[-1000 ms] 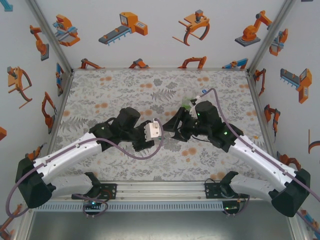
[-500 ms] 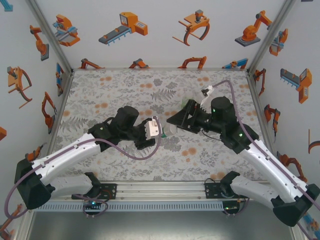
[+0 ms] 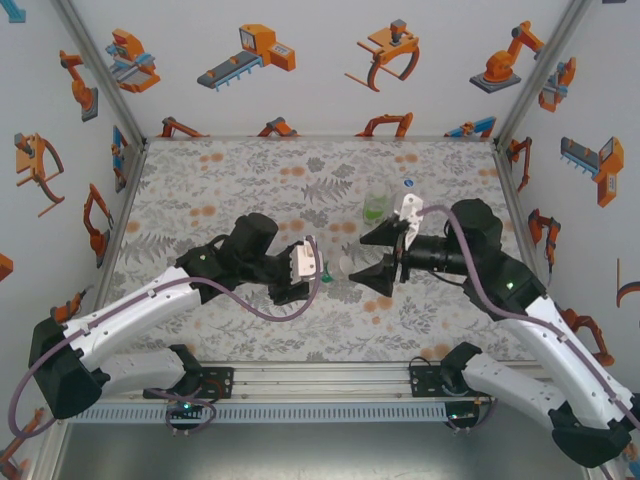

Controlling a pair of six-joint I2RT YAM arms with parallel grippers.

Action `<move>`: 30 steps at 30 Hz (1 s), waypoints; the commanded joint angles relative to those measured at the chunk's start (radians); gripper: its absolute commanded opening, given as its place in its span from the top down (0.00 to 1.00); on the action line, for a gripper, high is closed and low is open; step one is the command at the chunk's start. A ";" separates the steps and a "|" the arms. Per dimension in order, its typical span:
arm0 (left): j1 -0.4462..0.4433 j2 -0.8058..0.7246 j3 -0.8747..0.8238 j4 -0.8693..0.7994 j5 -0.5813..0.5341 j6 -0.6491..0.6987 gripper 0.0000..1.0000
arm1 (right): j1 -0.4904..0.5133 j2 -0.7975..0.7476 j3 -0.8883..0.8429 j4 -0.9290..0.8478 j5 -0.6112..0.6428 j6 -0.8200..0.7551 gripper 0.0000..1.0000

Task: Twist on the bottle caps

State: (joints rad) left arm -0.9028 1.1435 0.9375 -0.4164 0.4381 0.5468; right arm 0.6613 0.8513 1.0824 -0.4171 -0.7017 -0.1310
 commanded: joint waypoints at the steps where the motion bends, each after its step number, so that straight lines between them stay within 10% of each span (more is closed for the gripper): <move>1: -0.002 -0.020 0.028 -0.031 0.048 -0.007 1.00 | -0.003 0.049 0.056 -0.157 -0.208 -0.421 0.33; 5: -0.002 -0.027 0.032 -0.038 0.050 -0.007 1.00 | -0.003 0.099 0.081 -0.169 -0.240 -0.506 0.47; 30: -0.002 -0.024 0.044 -0.061 0.045 -0.007 1.00 | 0.013 0.174 0.066 -0.088 -0.249 -0.476 0.54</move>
State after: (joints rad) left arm -0.9028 1.1324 0.9535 -0.4648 0.4580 0.5468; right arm 0.6651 1.0195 1.1400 -0.5411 -0.9249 -0.6025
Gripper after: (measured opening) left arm 0.537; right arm 0.473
